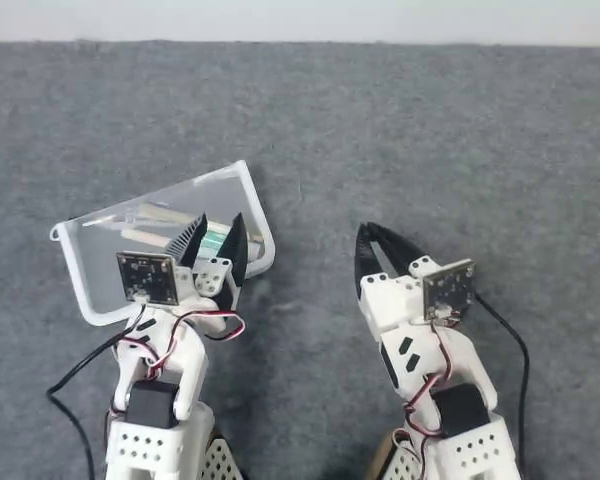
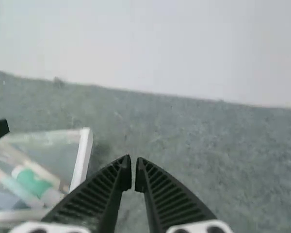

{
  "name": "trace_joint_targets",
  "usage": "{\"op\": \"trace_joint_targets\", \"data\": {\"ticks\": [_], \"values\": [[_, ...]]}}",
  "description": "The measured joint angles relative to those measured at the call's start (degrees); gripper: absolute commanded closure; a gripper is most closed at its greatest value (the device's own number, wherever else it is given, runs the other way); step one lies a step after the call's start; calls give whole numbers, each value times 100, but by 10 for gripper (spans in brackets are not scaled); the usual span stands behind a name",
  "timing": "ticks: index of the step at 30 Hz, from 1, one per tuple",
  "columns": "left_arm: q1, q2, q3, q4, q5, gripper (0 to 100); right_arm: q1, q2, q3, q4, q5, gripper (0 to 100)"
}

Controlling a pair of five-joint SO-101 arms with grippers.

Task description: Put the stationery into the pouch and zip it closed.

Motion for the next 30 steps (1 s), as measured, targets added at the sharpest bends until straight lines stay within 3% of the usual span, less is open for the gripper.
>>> {"op": "trace_joint_targets", "data": {"ticks": [8, 17, 30], "values": [[9, 0, 0, 299, 0, 838, 0, 0, 0, 941, 0, 989], [-9, 0, 0, 1468, 0, 838, 18, 0, 0, 2505, 0, 991], [0, 0, 0, 2734, 0, 840, 1486, 0, 0, 3824, 0, 990]]}}
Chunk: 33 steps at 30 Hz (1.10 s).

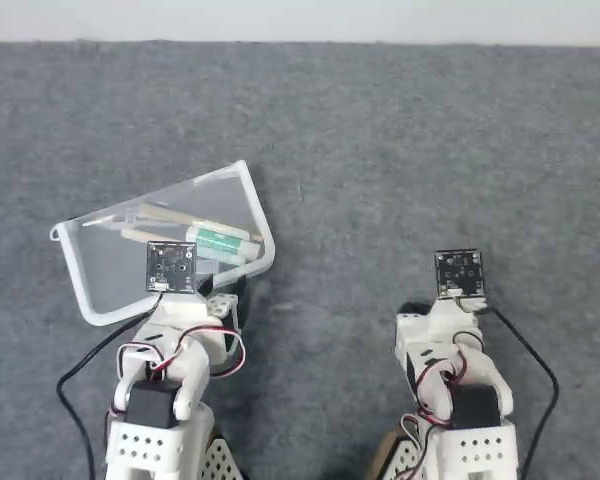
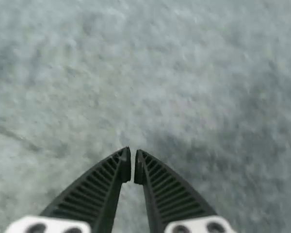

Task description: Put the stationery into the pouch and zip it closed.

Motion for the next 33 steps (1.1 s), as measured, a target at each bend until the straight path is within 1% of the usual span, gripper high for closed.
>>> {"op": "trace_joint_targets", "data": {"ticks": [7, 9, 33], "values": [[-9, 0, 0, 888, 0, 840, 26, 0, 0, 396, 0, 991], [-9, 0, 0, 1011, 0, 840, 26, 0, 0, 651, 0, 991], [9, 0, 0, 1020, 0, 841, 26, -9, 0, 738, 0, 991]]}}
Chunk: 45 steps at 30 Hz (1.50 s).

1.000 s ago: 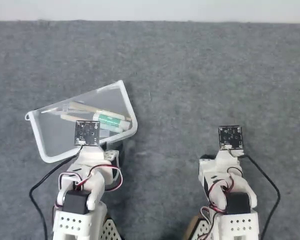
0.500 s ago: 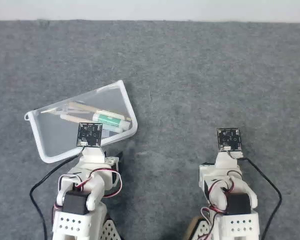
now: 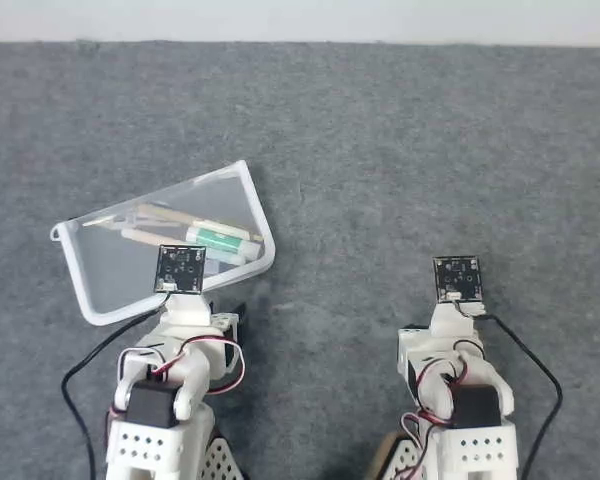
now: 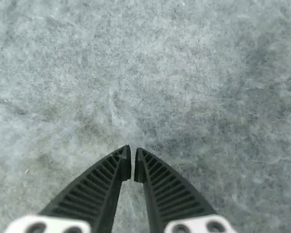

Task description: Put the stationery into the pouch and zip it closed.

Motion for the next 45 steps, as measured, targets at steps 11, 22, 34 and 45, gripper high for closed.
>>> {"op": "trace_joint_targets", "data": {"ticks": [11, 22, 34, 45], "values": [[-18, 0, 0, 0, 0, 991, 0, 0, 0, 0, 0, 991], [-18, 0, 0, 0, 0, 989, 0, 0, 0, 0, 0, 991], [-18, 0, 0, 0, 0, 988, 0, 0, 0, 0, 0, 991], [-18, 0, 0, 9, 0, 988, 0, 0, 0, 0, 0, 991]]}}
